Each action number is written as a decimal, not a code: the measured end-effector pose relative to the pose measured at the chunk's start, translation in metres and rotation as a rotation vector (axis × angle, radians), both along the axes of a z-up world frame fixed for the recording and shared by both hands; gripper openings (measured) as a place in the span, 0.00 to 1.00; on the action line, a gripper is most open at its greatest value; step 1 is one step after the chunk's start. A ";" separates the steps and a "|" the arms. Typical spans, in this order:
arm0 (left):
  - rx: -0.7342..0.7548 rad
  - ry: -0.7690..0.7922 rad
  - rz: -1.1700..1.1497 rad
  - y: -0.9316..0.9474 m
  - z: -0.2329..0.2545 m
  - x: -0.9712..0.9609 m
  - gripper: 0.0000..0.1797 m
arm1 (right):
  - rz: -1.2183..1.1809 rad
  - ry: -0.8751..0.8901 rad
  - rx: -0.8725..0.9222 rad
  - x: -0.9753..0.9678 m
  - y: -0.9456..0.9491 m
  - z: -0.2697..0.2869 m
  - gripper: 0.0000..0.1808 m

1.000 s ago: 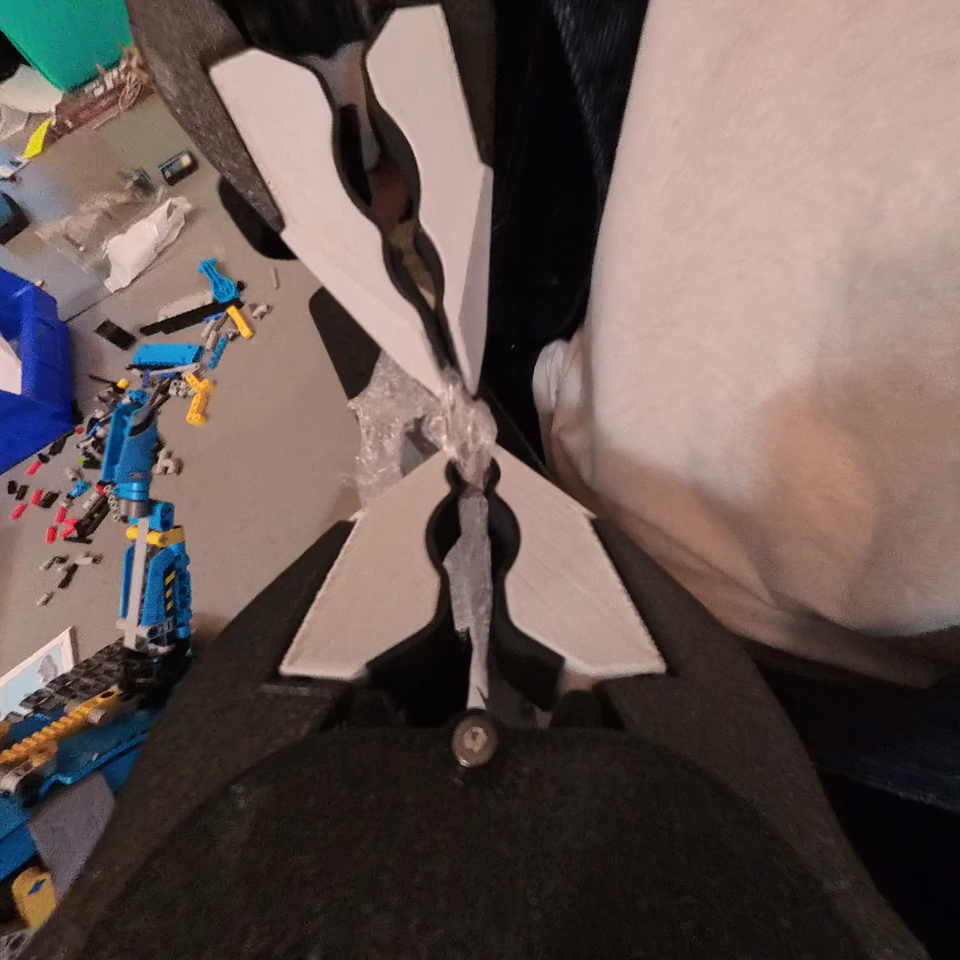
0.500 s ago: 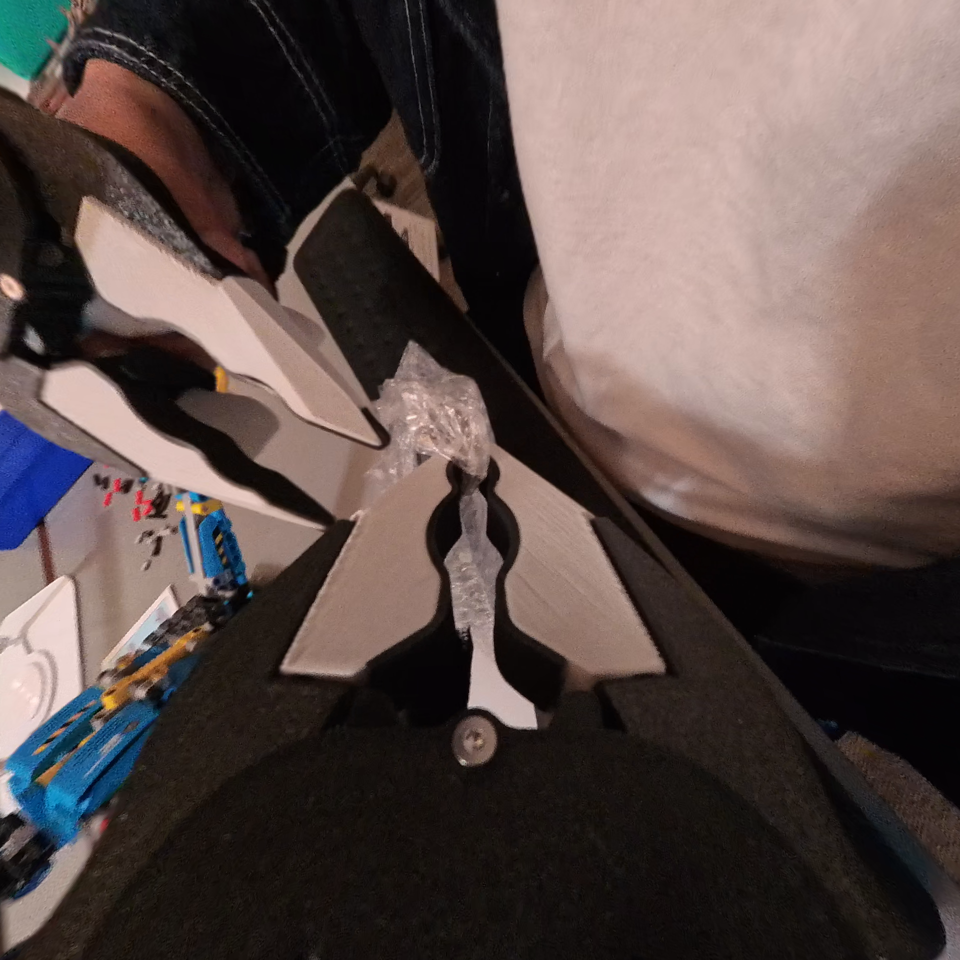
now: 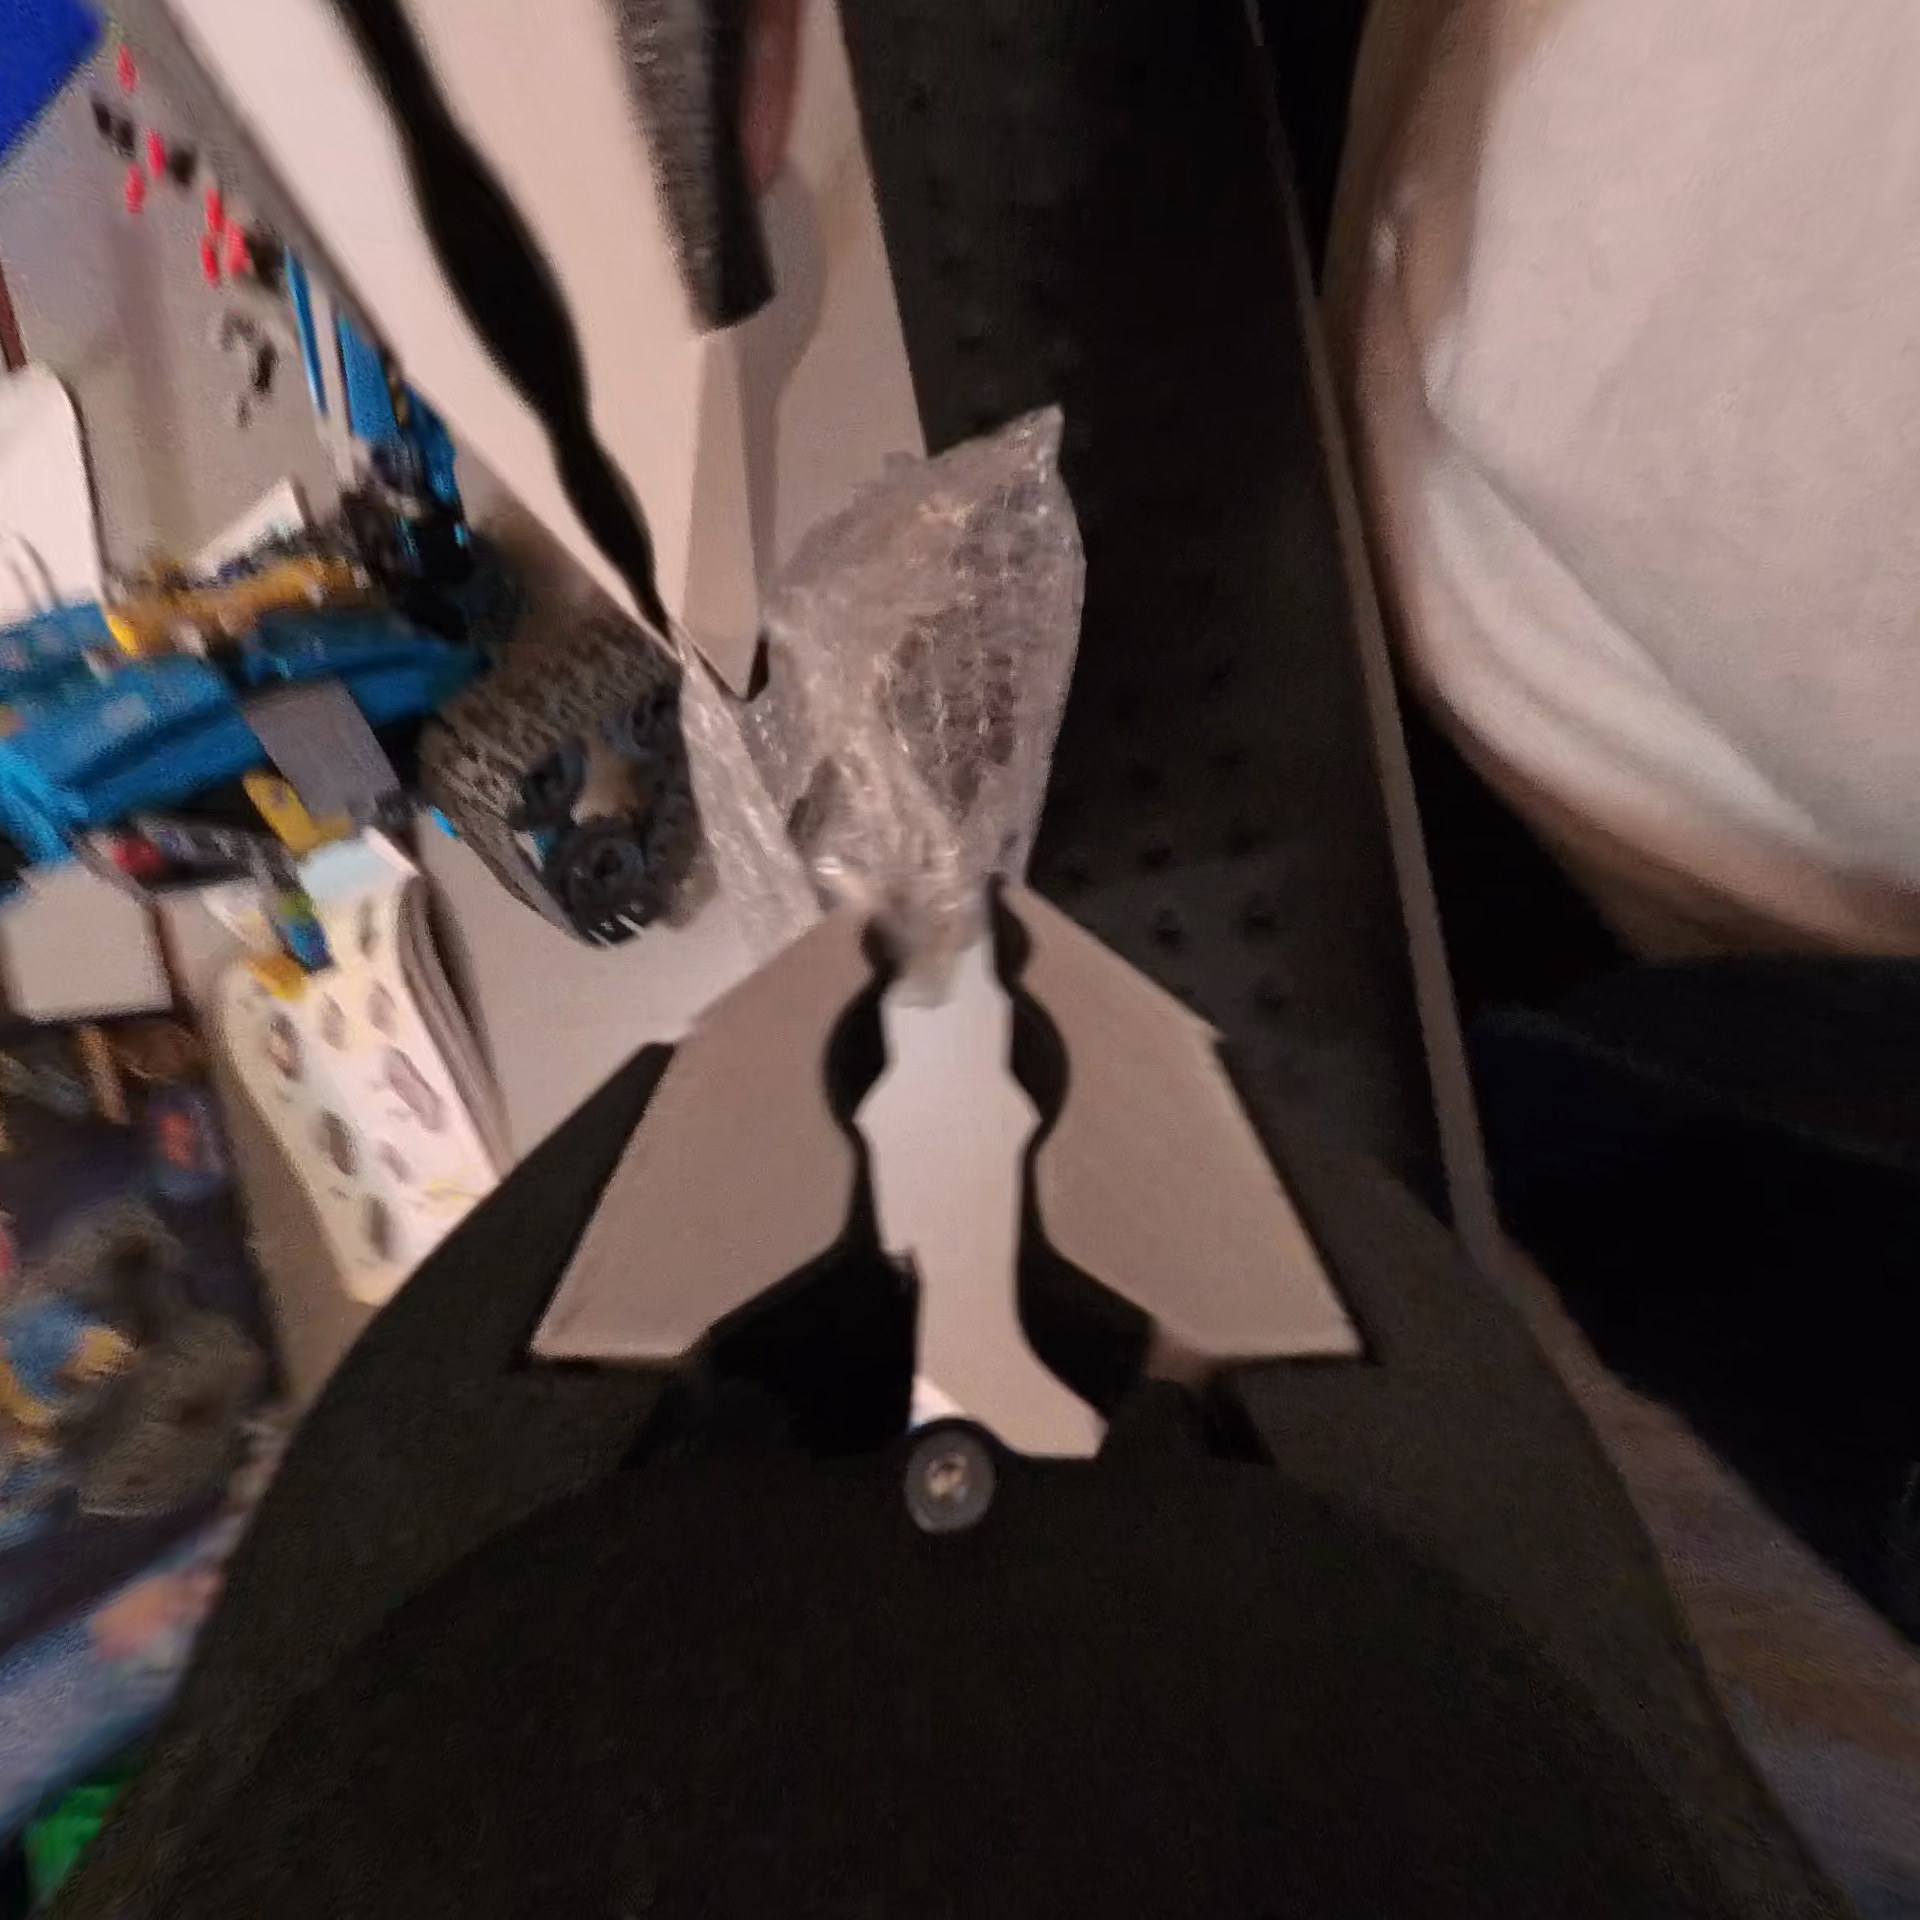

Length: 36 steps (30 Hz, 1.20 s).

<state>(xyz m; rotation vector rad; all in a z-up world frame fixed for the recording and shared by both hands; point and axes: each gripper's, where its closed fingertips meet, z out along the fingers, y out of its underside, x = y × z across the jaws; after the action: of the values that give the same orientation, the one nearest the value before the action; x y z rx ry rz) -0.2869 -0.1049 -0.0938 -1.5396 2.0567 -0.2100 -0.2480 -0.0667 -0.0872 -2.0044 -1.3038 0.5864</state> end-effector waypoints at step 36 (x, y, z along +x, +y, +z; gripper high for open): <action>0.144 -0.419 0.496 -0.021 -0.009 0.064 0.00 | -0.182 -0.065 0.090 -0.003 0.038 -0.016 0.00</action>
<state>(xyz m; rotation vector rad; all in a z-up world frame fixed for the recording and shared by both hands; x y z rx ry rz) -0.2225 -0.1256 -0.1031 -1.6907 1.3003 -0.1712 -0.2507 -0.0283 -0.1030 -2.0545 -1.1479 0.3739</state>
